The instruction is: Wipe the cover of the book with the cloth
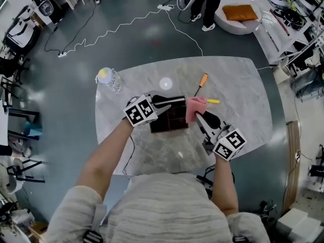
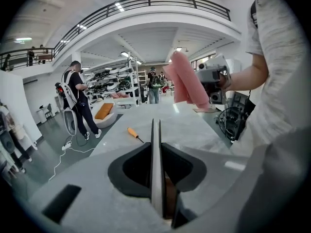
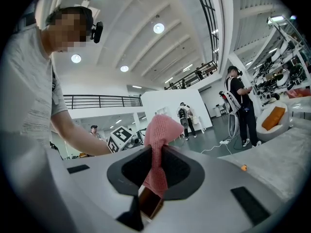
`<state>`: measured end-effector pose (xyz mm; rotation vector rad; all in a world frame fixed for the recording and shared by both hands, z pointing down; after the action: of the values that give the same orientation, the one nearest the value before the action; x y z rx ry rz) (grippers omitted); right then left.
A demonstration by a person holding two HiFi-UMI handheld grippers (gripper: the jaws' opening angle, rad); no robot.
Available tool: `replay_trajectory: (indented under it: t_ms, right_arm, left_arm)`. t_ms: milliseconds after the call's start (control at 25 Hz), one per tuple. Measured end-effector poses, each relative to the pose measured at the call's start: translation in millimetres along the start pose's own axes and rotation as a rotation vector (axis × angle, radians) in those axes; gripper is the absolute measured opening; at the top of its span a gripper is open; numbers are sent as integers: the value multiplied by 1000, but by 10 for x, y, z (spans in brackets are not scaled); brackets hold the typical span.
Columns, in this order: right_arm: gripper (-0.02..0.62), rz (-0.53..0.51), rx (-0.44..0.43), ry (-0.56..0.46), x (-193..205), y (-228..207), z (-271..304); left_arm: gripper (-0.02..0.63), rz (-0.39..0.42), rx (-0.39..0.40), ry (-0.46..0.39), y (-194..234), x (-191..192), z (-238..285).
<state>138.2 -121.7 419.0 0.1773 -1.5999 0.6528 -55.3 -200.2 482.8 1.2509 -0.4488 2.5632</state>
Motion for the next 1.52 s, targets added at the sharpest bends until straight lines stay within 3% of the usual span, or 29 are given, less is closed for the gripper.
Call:
replay_trajectory:
  t_ms: [200, 320, 560, 1040, 1280, 1520]
  right_arm:
    - [60, 6, -8, 4, 12, -2, 10]
    - [60, 6, -13, 9, 1, 5, 25]
    - [60, -4, -17, 14, -28, 23, 55]
    - [60, -5, -43, 29, 11, 247, 132]
    - [60, -11, -110, 51, 153, 508, 286]
    - [61, -39, -163, 70, 195, 722, 384]
  left_arm:
    - [90, -87, -25, -36, 80, 33, -34]
    - [181, -133, -51, -78, 122, -12, -104]
    - [184, -148, -126, -147, 115, -107, -313]
    - [101, -258, -295, -317, -250, -179, -946]
    - [34, -273, -302, -364, -549, -148, -1055]
    - [17, -319, -292, -408, -763, -115, -1141]
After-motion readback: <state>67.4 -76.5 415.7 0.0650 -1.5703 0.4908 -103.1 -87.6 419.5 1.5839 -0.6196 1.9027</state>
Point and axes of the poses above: the fingertips, and each gripper's own axes: z forward along the fingers, y to its left, x out of its underside, the point moved 7 cm from there along -z, backward along the fingers, and after that the axes turned 9 degrees about -x, right-handed, at the moved point
